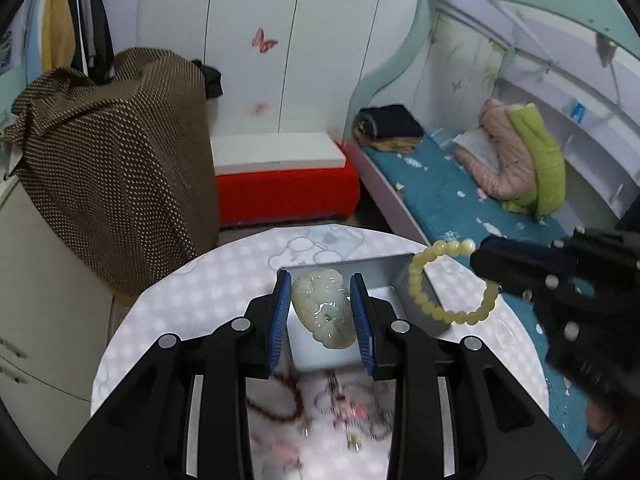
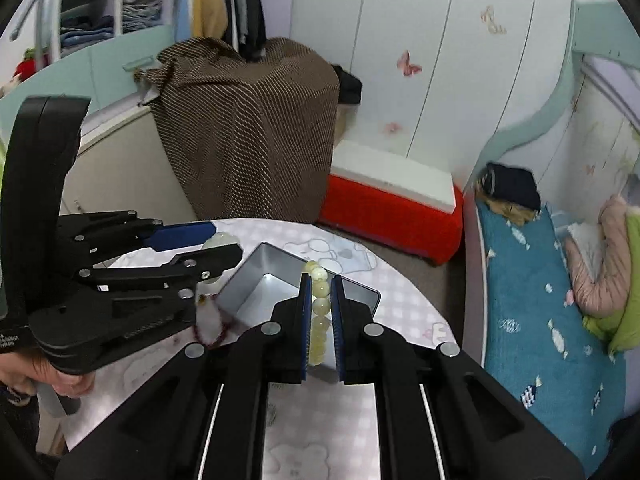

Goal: Organize jewelry
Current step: 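Lower the jade pendant and yellow bracelet into the grey box, open both grippers, then withdraw both grippers from the grey box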

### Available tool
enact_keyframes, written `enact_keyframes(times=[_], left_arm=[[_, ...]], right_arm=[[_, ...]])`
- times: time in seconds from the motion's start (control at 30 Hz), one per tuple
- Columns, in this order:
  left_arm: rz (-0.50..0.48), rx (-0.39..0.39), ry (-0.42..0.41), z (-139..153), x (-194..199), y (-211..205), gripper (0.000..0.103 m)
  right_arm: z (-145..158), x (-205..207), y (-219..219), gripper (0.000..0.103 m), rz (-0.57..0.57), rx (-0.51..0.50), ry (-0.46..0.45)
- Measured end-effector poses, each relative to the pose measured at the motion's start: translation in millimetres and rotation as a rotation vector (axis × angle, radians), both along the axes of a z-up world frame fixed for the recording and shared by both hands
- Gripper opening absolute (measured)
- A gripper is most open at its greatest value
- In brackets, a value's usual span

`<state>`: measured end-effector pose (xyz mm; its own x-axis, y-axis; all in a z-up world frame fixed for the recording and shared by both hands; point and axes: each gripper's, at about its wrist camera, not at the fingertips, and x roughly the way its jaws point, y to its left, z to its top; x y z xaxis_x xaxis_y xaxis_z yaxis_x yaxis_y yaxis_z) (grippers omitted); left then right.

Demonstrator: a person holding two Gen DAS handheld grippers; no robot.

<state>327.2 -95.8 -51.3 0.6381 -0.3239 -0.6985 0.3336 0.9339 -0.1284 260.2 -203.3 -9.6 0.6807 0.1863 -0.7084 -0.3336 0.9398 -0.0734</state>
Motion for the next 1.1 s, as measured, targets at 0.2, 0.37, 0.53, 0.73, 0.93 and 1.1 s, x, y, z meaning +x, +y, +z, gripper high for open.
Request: enact_keyframes(times=[0.2, 0.37, 0.53, 0.73, 0.93, 1.1], left_arm=[[0.0, 0.001, 0.094, -26.6, 35.8, -7.9, 0.031], [0.019, 0.001, 0.082, -24.5, 36.0, -1.2, 0.065], [0.066, -0.014, 0.024, -8.7, 15.2, 13.7, 0.09], [0.126, -0.02, -0.093, 20.1, -29.3, 37.2, 0.096], [0.182, 0.002, -0.236, 48.1, -96.4, 50.8, 0.097], [0.214, -0.004, -0.302, 58.7, -143.9, 59.8, 0.097]], right_arm=[[-29.2, 36.3, -3.9, 0.008, -0.028, 0.046, 0.099], [-36.4, 39.5, -8.5, 0.009, -0.053, 0.078, 0.118], [-31.4, 29.6, -19.3, 0.054, -0.095, 0.121, 0.091], [-18.6, -2.4, -43.8, 0.095, -0.167, 0.217, 0.01], [6.7, -56.9, -55.4, 0.095, -0.226, 0.275, -0.094], [31.8, -97.7, -52.1, 0.095, -0.231, 0.29, -0.194]])
